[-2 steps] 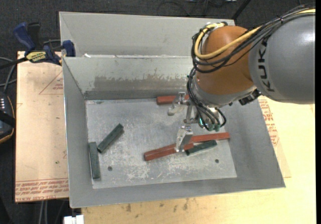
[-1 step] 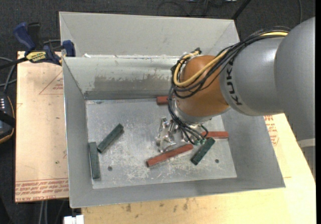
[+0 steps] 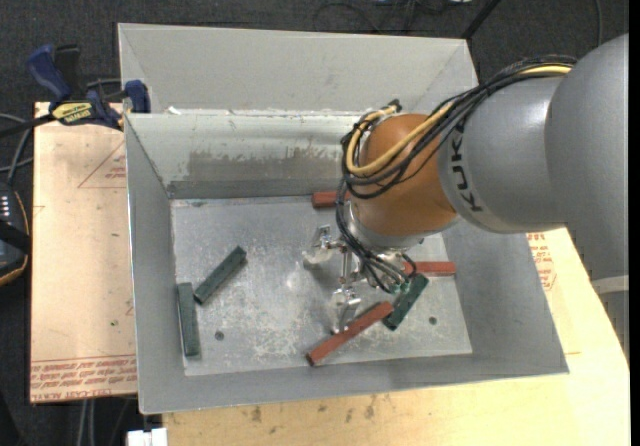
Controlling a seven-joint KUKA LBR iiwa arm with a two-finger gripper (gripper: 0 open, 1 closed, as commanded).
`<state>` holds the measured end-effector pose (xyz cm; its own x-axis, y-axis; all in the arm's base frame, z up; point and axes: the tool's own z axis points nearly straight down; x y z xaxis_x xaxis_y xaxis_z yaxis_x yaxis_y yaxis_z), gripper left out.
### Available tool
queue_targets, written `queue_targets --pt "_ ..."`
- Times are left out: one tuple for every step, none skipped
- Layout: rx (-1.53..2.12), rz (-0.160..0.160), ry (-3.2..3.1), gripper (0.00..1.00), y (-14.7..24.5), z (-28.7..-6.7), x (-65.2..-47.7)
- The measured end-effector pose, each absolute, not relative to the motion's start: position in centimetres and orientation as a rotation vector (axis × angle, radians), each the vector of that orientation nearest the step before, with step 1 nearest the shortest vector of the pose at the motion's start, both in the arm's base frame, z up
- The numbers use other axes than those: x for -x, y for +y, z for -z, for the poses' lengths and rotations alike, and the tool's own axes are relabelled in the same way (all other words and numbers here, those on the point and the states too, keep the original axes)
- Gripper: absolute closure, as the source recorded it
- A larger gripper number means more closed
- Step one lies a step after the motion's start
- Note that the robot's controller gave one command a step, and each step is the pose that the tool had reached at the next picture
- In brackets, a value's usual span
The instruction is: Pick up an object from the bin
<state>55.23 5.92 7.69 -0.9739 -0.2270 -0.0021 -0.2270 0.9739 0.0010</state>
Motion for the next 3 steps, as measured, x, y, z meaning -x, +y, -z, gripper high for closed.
queue_targets --pt "0.358 -0.002 3.117 0.00 5.9 -7.7 -55.3" --pt "0.458 -0.006 3.106 0.00 3.1 -9.4 -53.7" --pt "0.602 0.006 3.076 0.00 0.9 -8.3 -50.7"
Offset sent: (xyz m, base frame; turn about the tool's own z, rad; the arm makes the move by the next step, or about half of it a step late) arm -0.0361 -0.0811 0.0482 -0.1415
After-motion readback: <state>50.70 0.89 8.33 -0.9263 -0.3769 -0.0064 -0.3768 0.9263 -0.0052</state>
